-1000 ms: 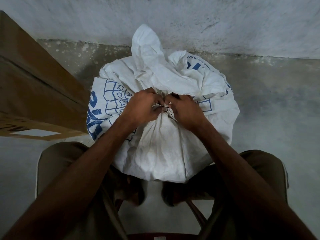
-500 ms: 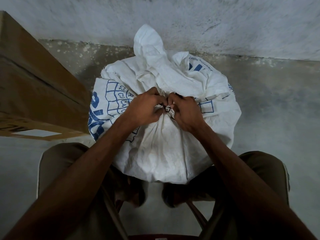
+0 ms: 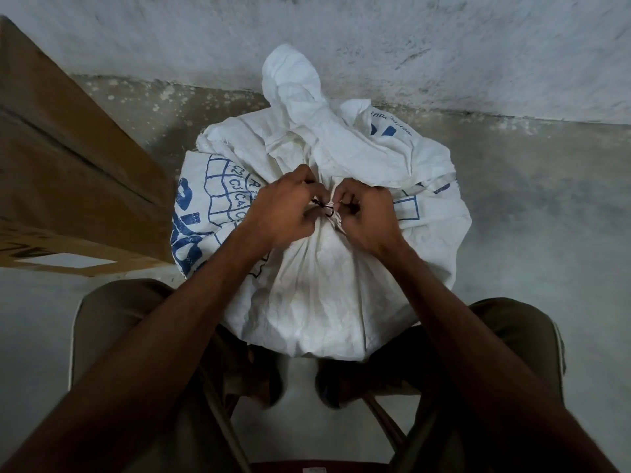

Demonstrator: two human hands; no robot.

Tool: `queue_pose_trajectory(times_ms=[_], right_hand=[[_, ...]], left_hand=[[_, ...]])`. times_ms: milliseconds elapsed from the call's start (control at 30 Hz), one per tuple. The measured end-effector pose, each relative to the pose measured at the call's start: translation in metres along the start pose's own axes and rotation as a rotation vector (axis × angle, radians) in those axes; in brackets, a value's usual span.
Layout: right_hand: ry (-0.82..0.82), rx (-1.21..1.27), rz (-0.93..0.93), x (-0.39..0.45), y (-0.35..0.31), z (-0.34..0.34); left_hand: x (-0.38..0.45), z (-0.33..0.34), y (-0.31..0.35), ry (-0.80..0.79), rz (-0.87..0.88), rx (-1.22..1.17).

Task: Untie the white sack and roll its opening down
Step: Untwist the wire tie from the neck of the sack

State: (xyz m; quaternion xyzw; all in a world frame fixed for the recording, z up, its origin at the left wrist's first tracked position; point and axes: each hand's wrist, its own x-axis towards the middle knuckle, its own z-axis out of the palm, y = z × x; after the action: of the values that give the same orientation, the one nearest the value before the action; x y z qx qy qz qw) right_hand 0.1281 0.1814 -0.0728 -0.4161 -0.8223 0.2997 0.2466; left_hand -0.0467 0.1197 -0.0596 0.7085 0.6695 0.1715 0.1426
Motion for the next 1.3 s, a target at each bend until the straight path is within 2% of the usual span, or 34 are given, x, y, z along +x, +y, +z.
queue_pose_trajectory(times_ms=[100, 267, 400, 500, 700, 900, 1000, 1133, 1300], right_hand=[[-0.016, 0.053, 0.01, 0.001, 0.007, -0.007], [-0.091, 0.058, 0.116, 0.007, 0.017, -0.016], [-0.117, 0.053, 0.046, 0.007, 0.016, -0.019], [-0.114, 0.067, 0.028, 0.003, 0.015, -0.02], [-0.155, 0.232, 0.104, -0.003, 0.015, -0.02], [-0.159, -0.009, 0.126, -0.004, 0.011, -0.014], [-0.166, 0.048, 0.155, -0.003, 0.008, -0.013], [-0.08, 0.159, 0.22, -0.009, 0.009, -0.007], [0.028, 0.135, 0.331, -0.01, 0.003, 0.006]], left_hand=[[0.004, -0.002, 0.0, -0.001, -0.048, -0.099], [0.003, 0.009, 0.004, 0.095, -0.104, -0.128], [0.007, 0.001, 0.003, 0.045, -0.09, -0.134], [0.009, -0.006, 0.0, -0.048, -0.035, -0.099], [0.012, -0.004, 0.003, -0.007, 0.044, 0.107], [0.006, 0.003, 0.011, 0.118, 0.065, 0.144], [0.005, 0.0, 0.007, 0.13, 0.048, 0.061], [0.007, -0.01, 0.004, -0.046, -0.01, -0.088], [0.011, -0.012, 0.004, -0.041, -0.064, -0.167]])
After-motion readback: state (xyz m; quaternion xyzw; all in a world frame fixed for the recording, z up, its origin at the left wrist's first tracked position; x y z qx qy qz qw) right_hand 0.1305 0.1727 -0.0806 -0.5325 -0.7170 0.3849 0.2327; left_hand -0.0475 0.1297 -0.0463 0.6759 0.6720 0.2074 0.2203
